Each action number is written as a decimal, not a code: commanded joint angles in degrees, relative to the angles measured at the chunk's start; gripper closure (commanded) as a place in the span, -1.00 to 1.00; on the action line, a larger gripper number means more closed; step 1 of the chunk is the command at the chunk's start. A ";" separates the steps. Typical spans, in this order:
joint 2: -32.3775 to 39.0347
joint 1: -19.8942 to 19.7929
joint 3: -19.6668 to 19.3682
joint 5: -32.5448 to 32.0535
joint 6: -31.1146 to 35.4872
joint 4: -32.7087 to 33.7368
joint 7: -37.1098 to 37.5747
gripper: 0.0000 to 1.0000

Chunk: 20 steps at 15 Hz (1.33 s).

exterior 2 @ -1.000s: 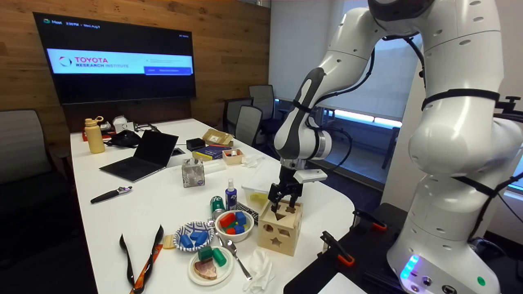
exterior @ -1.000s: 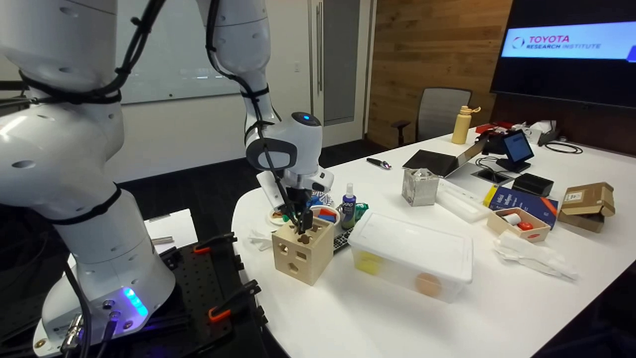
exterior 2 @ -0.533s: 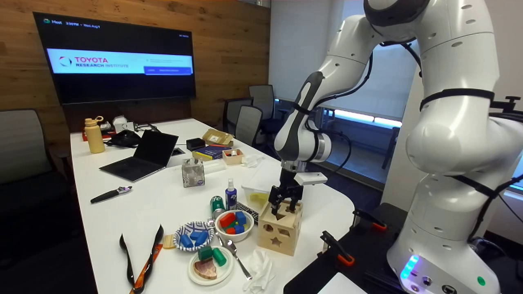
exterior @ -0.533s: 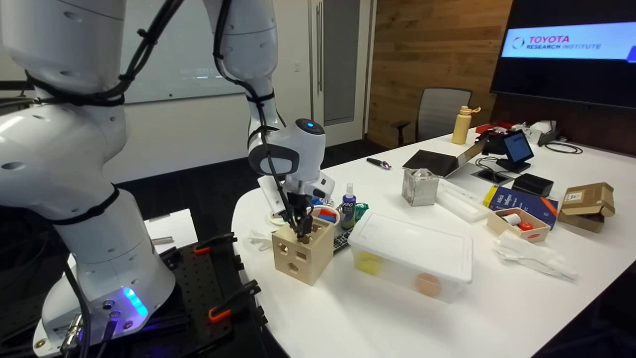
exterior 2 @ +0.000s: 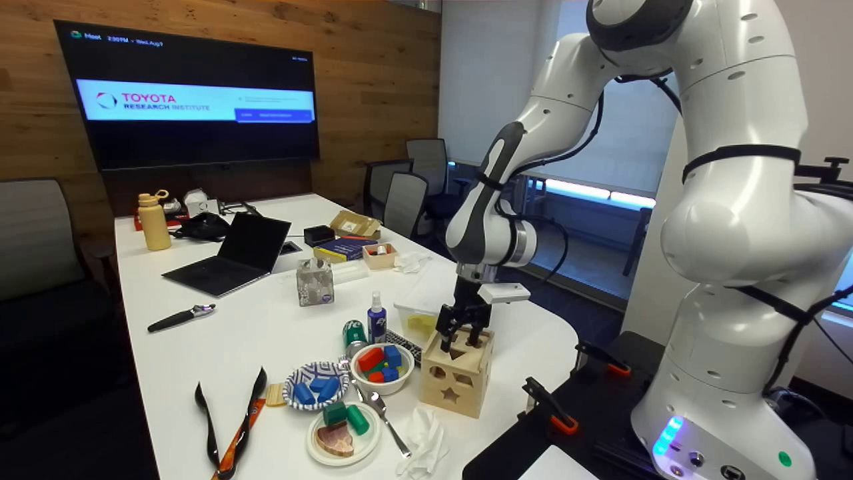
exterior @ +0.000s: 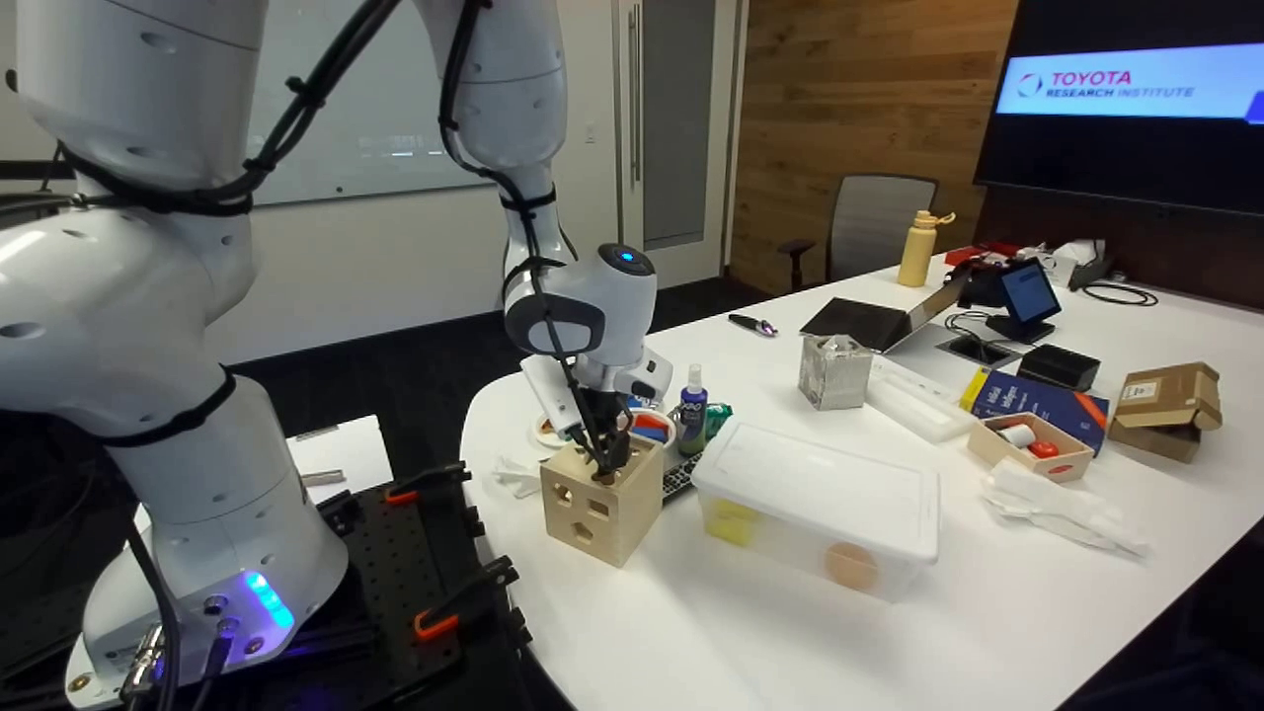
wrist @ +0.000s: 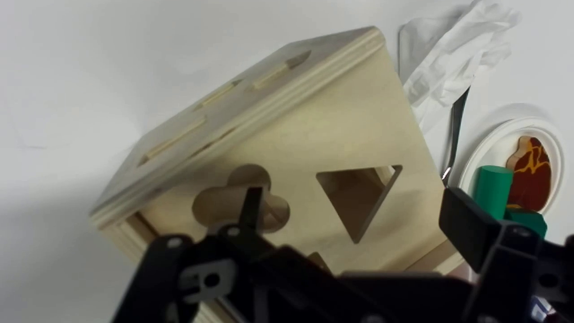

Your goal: Open the lid on the wooden toy box.

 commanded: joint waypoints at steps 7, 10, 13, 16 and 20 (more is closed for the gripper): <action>2.14 -3.37 2.86 -1.04 -3.10 2.24 -2.65 -1.00; 1.83 -3.89 4.46 -0.70 -3.90 2.01 -3.01 -1.00; 1.74 -3.86 5.31 -0.29 -4.78 1.77 -2.62 -1.00; 1.57 -3.45 5.75 0.25 -5.82 1.63 -2.69 -1.00; 1.62 -3.05 6.32 1.03 -6.68 1.62 -2.76 -1.00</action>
